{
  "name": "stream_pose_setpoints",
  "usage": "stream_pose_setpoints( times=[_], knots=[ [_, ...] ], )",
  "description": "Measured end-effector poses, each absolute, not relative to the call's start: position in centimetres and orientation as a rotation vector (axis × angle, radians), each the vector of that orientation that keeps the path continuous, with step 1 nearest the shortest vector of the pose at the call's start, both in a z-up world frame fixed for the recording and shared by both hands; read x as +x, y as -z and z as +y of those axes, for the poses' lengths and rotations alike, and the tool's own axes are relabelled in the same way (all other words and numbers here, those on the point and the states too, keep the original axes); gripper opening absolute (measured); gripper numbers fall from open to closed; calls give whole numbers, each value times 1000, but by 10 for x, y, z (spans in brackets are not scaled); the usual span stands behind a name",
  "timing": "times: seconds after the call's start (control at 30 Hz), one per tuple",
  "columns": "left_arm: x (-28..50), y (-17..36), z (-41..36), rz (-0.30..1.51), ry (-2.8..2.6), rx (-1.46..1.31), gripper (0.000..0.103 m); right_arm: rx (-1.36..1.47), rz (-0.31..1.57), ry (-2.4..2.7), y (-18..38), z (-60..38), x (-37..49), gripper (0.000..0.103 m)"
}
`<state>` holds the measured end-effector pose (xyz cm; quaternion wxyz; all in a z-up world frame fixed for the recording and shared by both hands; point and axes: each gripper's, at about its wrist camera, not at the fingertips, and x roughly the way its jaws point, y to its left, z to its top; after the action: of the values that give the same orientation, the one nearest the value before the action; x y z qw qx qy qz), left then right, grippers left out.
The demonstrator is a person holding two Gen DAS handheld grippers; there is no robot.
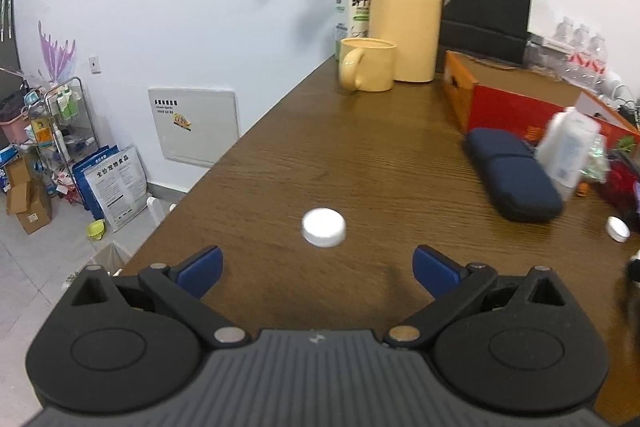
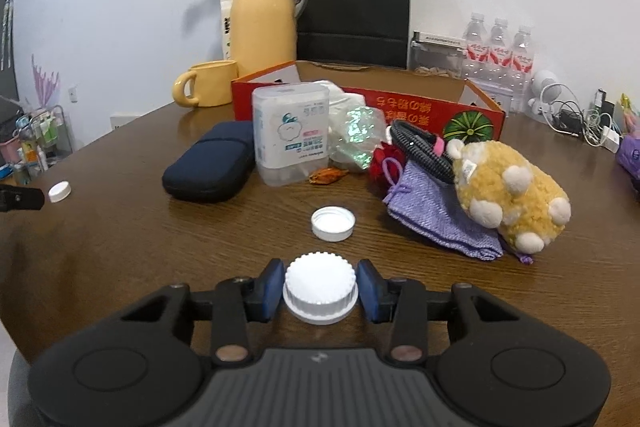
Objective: Organize objects
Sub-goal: 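Grasp the white bottle cap with the left gripper while the right grasps the large white cap, then carry both caps into the cardboard box and open both grippers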
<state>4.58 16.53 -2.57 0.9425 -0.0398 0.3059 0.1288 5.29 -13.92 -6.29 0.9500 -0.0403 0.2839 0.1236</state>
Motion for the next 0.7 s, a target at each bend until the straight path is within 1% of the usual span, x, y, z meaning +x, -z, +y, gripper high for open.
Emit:
stream_pose_setpoints(
  times=[0.17,0.2,0.27,0.33,0.4,0.47,0.7],
  knots=[
    [69,31,176,644,-263,-56,103,-82,562,-221,60,-144,54,39],
    [72,32,177,650,-262,-51,102,-85,559,-218,59,-144,54,39],
    [78,35,178,662,-249,-49,92,-87,555,-212,58,-144,54,39],
    [83,38,177,671,-234,-43,78,-87,554,-209,58,-145,55,39],
    [87,40,177,673,-201,-59,48,-87,554,-208,57,-145,57,39],
    [90,38,177,670,-189,-71,29,-84,553,-208,57,-147,58,39],
    [92,27,165,645,-153,-95,29,-89,531,-224,51,-154,59,39]
  ],
)
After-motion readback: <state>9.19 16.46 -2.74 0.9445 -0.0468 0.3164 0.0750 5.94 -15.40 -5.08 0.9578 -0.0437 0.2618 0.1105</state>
